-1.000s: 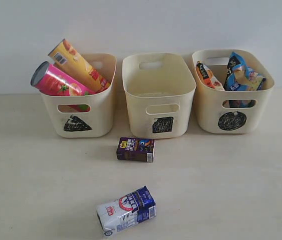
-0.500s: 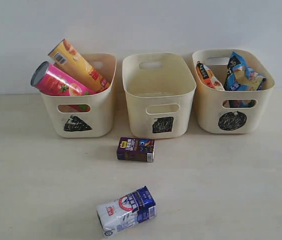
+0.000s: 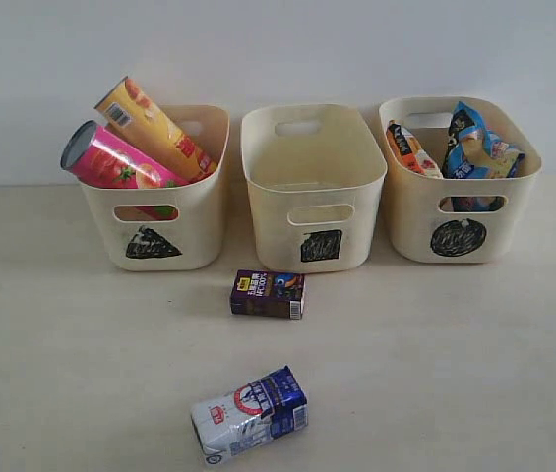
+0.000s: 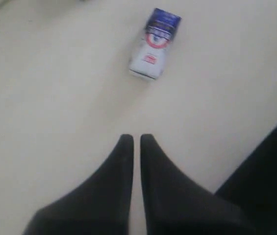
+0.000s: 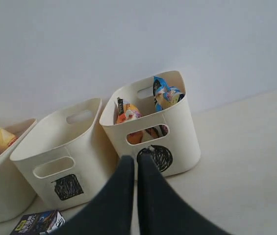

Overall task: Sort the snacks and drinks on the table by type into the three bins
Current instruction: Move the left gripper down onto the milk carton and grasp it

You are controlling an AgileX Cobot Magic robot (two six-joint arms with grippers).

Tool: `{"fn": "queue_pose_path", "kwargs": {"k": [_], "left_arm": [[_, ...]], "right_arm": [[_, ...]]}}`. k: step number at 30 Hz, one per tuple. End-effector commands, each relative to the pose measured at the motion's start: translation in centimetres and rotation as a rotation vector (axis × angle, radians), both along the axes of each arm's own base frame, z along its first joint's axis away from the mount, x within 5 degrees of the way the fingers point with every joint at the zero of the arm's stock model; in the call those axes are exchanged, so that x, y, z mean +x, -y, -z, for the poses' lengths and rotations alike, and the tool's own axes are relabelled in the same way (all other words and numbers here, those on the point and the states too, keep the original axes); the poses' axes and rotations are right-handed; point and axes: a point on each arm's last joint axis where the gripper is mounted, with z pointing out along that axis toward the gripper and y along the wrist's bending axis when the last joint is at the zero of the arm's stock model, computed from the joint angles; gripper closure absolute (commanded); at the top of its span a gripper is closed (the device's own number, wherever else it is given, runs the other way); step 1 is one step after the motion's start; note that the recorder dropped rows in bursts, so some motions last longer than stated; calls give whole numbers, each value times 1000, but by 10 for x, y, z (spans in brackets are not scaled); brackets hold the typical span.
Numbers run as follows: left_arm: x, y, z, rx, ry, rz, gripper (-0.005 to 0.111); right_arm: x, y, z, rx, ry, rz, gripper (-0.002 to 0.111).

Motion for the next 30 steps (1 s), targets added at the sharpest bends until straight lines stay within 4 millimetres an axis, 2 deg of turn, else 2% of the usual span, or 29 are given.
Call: {"fn": "queue_pose_path", "kwargs": {"k": [1,3,6,9,13,16,19,24,30], "left_arm": [[8,35,21,48,-106,141,102],[13,50,36,86,-165,185,100],[19,71,59,137,-249,233,86],[26,92,79,171,-328,269,63],[42,120,98,140,-294,282,30],[54,136,109,111,-268,311,18],[68,146,122,122,-254,308,14],[89,161,148,151,-216,296,13],[104,167,182,224,-176,308,13]], "right_arm": [[0,0,2,-12,-3,1,108],[0,0,2,-12,-3,1,108],[0,0,2,-12,-3,1,108],[0,0,2,-12,-3,1,108],[0,0,2,-12,-3,1,108],[0,0,2,-12,-5,1,108],[0,0,2,-12,-5,1,108],[0,0,2,-12,-5,1,108],[0,0,2,-12,-5,1,108]]}}
